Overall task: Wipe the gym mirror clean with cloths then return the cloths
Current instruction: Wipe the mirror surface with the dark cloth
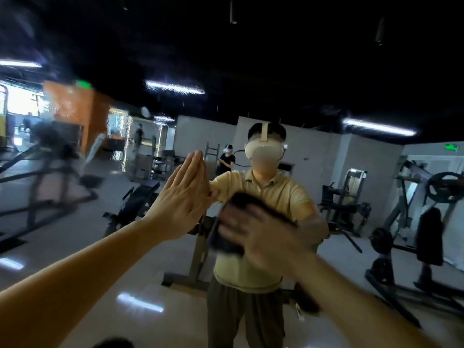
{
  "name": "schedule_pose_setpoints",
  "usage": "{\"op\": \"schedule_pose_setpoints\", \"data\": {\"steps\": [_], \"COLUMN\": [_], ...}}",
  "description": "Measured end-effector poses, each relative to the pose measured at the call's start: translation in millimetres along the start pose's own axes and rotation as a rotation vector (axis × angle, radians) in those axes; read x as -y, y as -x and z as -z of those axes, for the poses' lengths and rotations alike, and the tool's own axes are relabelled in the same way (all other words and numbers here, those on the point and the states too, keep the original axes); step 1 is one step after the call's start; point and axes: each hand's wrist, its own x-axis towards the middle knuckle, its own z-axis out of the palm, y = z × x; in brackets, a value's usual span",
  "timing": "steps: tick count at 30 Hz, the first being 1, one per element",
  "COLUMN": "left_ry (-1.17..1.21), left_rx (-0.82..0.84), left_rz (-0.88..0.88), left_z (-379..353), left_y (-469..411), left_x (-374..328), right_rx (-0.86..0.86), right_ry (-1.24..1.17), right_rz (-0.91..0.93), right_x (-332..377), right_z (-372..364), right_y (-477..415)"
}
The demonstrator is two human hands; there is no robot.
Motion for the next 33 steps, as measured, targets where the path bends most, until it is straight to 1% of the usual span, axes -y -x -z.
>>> {"op": "schedule_pose_setpoints", "data": {"steps": [1,2,3,4,5,6,7,8,9,10,11,13,14,16,17,18,19,20,22,24,25,26,27,28,29,32,33], "left_ry": [-0.009,-0.025,-0.041,-0.044,-0.029,-0.007,0.016,0.042,0.066,0.082,0.084,0.072,0.064,0.025,-0.007,-0.038,-0.06,-0.068,-0.054,-0.037,-0.037,-0.047,-0.061,-0.064,-0.055,-0.075,-0.091], "left_rx": [0.035,0.063,0.08,0.088,0.089,0.083,0.072,0.065,0.059,0.042,0.006,-0.08,-0.114,-0.151,-0.133,-0.095,-0.058,-0.036,-0.037,-0.045,-0.034,-0.019,-0.006,-0.004,-0.013,-0.037,-0.034], "left_rz": [0.027,0.056,0.076,0.086,0.085,0.075,0.054,0.027,-0.003,-0.032,-0.046,-0.027,-0.01,0.012,0.032,0.057,0.079,0.09,0.098,0.108,0.111,0.111,0.108,0.103,0.094,0.051,0.048], "left_z": [-1,-2,-3,-4,-3,-2,0,2,3,3,1,-10,-17,-31,-37,-41,-44,-47,-53,-54,-54,-53,-53,-52,-51,-54,-56], "left_y": [0,0,0,0,-1,-1,-1,-1,1,4,10,27,38,56,63,68,71,72,72,71,71,72,72,73,74,75,75], "left_x": [-4,-7,-9,-9,-8,-7,-4,-1,2,4,5,3,1,-3,-3,-3,-3,-4,-7,-7,-6,-4,-2,-1,1,6,7], "right_rx": [-0.187,-0.3,-0.432,-0.505,-0.591,-0.628,-0.686,-0.677,-0.662,-0.608,-0.539,-0.339,-0.218,-0.022,0.039,0.064,0.043,-0.017,-0.206,-0.424,-0.522,-0.59,-0.626,-0.608,-0.525,-0.178,-0.089], "right_ry": [0.124,0.137,0.108,0.045,0.007,0.004,0.009,0.024,0.036,0.041,0.038,0.0,-0.025,-0.069,-0.068,-0.047,-0.013,0.033,0.068,0.017,-0.026,-0.076,-0.114,-0.14,-0.146,-0.152,-0.158], "right_rz": [-0.105,-0.296,-0.54,-0.739,-0.889,-0.982,-0.978,-0.921,-0.817,-0.705,-0.604,-0.407,-0.279,-0.06,-0.008,-0.004,-0.049,-0.138,-0.421,-0.72,-0.837,-0.915,-0.948,-0.915,-0.797,-0.279,-0.168], "right_x": [-30,-57,-81,-97,-101,-94,-82,-65,-47,-27,-4,50,74,99,98,88,72,52,7,-20,-19,-9,9,33,62,138,148], "right_z": [5,19,33,48,52,47,38,29,16,-1,-22,-59,-74,-92,-93,-86,-77,-64,-36,-14,-9,-10,-17,-30,-48,-101,-109], "right_y": [4,5,1,-3,-11,-24,-38,-50,-58,-63,-64,-54,-41,-8,8,20,29,34,35,28,21,10,-1,-10,-15,-5,0]}}
